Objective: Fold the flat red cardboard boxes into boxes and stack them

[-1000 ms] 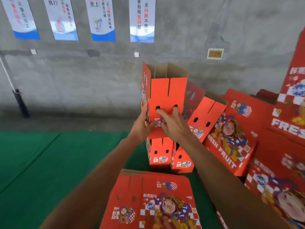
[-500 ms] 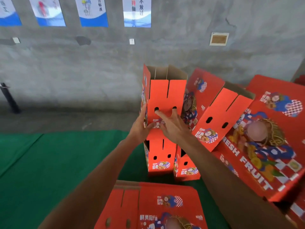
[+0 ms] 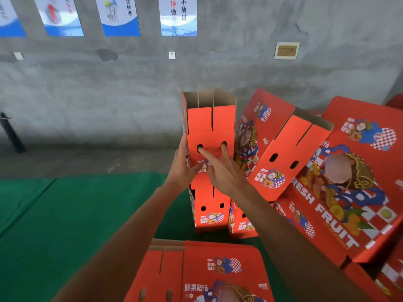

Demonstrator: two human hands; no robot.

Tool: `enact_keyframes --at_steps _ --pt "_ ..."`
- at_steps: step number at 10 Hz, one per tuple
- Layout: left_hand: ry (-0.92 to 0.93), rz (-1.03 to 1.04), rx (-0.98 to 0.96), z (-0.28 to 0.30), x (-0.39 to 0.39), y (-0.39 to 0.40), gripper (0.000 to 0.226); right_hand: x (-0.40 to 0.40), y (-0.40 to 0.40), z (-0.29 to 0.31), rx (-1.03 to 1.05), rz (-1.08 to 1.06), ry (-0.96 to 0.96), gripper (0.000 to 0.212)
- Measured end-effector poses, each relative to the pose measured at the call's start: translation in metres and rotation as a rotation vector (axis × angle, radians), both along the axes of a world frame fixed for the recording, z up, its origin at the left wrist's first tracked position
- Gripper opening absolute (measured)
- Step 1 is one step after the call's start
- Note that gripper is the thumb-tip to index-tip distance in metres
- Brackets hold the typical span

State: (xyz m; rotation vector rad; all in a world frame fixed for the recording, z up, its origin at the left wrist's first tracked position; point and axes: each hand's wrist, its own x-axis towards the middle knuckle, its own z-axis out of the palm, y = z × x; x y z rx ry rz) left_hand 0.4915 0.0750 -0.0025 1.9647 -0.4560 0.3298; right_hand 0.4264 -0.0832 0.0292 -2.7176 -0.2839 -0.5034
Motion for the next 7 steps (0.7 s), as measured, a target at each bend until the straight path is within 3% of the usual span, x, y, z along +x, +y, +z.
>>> enact_keyframes --at_steps 4,7 --pt "0.038 -0.034 -0.044 0.001 0.005 0.006 0.104 -0.007 0.003 -0.006 0.005 0.023 -0.049 0.062" --pt "0.170 0.152 0.122 0.006 -0.009 0.014 0.099 -0.013 -0.002 -0.007 -0.008 0.026 -0.054 0.061"
